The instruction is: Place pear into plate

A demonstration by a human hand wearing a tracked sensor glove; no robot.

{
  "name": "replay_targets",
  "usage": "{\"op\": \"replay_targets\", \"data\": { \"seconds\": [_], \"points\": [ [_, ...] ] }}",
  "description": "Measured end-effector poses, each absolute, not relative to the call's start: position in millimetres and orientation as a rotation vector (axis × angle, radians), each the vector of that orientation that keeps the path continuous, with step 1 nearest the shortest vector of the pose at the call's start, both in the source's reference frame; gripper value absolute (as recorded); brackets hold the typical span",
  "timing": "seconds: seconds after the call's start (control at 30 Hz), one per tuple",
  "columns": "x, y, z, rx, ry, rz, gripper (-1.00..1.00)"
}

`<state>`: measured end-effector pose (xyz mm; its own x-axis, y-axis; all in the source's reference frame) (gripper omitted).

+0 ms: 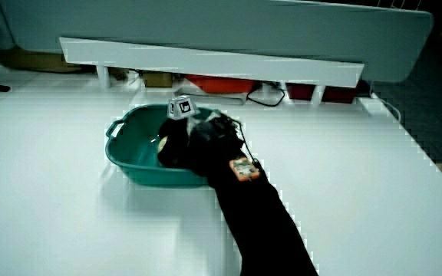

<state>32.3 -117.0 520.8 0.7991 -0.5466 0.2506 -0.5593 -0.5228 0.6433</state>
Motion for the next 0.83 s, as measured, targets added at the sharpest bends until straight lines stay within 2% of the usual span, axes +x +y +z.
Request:
{"op": "replay_targets", "data": {
  "seconds": [0.17,0.27,0.4,0.77,0.83],
  "points": [
    [34.0,-116.6,525.2,2.198,-0.809,0.023,-0.28],
    [34.7,-115.5,525.7,2.216,-0.793,-0.03,-0.4],
    [40.2,-116.7,528.6,2.145,-0.78,-0.02,-0.56],
    [48.0,-115.6,522.8,2.161,-0.773,0.017,-1.0],
    [50.4,-116.2,522.7,2.164,-0.77,0.018,-1.0]
  ]
}}
